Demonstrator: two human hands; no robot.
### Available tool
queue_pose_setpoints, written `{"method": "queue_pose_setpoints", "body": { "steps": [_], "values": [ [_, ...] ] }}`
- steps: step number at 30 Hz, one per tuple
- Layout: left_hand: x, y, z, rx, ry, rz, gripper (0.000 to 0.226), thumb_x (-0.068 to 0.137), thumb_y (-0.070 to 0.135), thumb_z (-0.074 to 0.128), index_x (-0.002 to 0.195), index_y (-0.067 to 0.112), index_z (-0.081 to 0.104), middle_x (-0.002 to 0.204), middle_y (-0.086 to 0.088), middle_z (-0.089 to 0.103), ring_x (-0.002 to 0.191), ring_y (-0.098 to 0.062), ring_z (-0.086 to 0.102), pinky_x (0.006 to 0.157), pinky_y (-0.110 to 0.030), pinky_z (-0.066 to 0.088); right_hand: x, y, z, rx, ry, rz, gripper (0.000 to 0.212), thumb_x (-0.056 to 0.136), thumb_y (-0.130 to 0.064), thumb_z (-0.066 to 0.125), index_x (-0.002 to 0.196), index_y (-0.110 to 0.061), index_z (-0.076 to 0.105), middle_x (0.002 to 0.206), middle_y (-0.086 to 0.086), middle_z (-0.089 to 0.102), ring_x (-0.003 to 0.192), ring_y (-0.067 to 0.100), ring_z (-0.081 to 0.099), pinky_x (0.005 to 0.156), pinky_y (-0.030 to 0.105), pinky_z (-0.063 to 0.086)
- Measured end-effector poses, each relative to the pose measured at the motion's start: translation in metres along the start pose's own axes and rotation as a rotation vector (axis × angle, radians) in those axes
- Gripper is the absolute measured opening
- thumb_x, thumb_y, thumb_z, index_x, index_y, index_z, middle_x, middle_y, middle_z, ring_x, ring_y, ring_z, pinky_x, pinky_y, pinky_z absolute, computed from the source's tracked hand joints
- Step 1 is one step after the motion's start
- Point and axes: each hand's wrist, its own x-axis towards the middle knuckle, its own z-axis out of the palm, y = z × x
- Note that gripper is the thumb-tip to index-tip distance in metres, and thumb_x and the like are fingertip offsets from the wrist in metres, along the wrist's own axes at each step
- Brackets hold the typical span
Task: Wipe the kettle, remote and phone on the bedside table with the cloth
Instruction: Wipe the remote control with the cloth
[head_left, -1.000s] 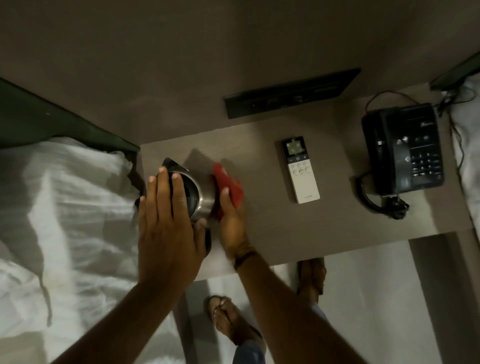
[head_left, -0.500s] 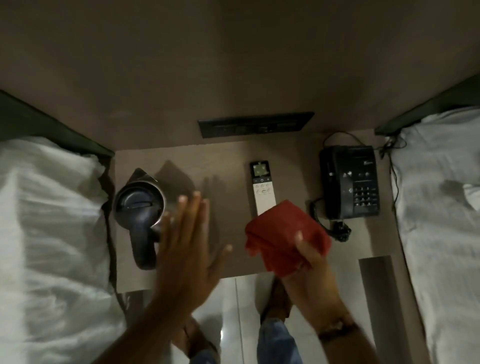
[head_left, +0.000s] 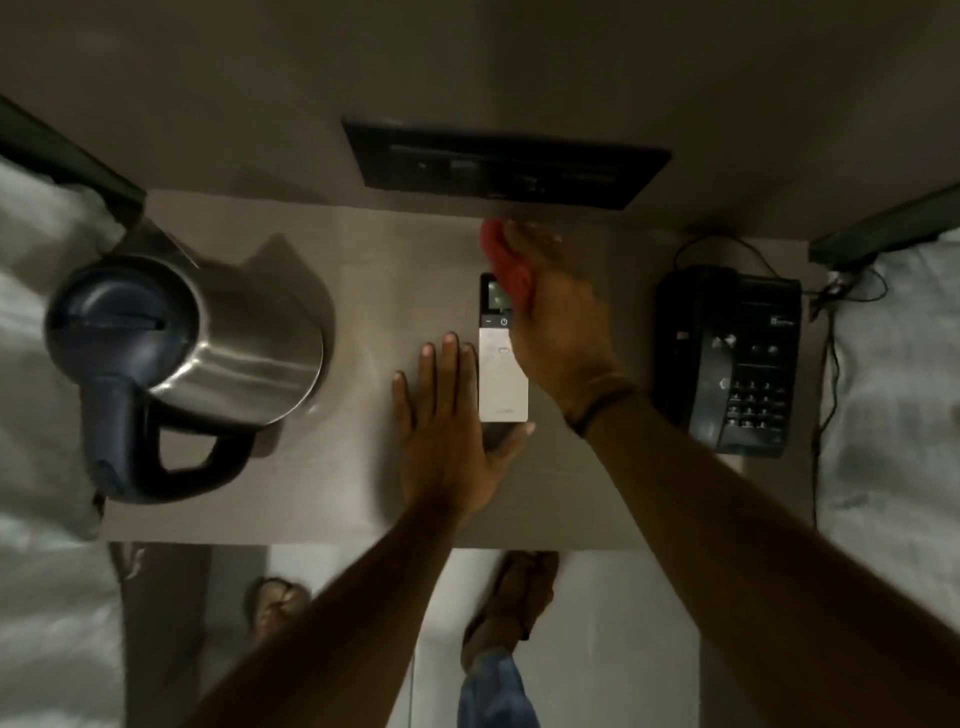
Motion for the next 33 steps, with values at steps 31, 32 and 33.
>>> {"method": "queue_pose_setpoints", "body": {
  "steps": [31, 32, 33],
  "values": [
    [0.001, 0.001, 0.004, 0.08, 0.006, -0.017, 0.115, 0.089, 0.091, 0.032, 0.173, 0.014, 0.018, 0.183, -0.01, 0.011, 0.168, -0.036, 0.012, 0.133, -0.062, 0.008, -0.051, -0.017, -0.052, 0.359, 0.125, 0.335, 0.018, 0.103, -0.019, 0.057, 0.108, -0.032, 0.067, 0.084, -0.013, 0.069, 0.062, -0.014, 0.068, 0.051, 0.005, 0.052],
    [0.001, 0.001, 0.004, 0.077, 0.006, -0.018, 0.115, 0.089, 0.091, 0.032, 0.173, 0.014, 0.017, 0.183, -0.009, 0.011, 0.168, -0.036, 0.012, 0.134, -0.062, 0.008, -0.04, -0.019, -0.046, 0.278, 0.143, 0.244, 0.03, 0.101, -0.014, 0.056, 0.125, -0.032, 0.064, 0.102, -0.01, 0.073, 0.081, -0.013, 0.072, 0.063, 0.01, 0.059],
    [0.001, 0.001, 0.003, 0.077, 0.001, -0.02, 0.114, 0.089, 0.091, 0.03, 0.173, 0.014, 0.016, 0.183, -0.009, 0.011, 0.168, -0.036, 0.012, 0.134, -0.062, 0.007, -0.03, -0.02, -0.036, 0.183, 0.116, 0.175, 0.047, 0.1, -0.009, 0.055, 0.14, -0.033, 0.057, 0.127, -0.003, 0.072, 0.11, -0.002, 0.071, 0.084, 0.022, 0.064]
  ]
}}
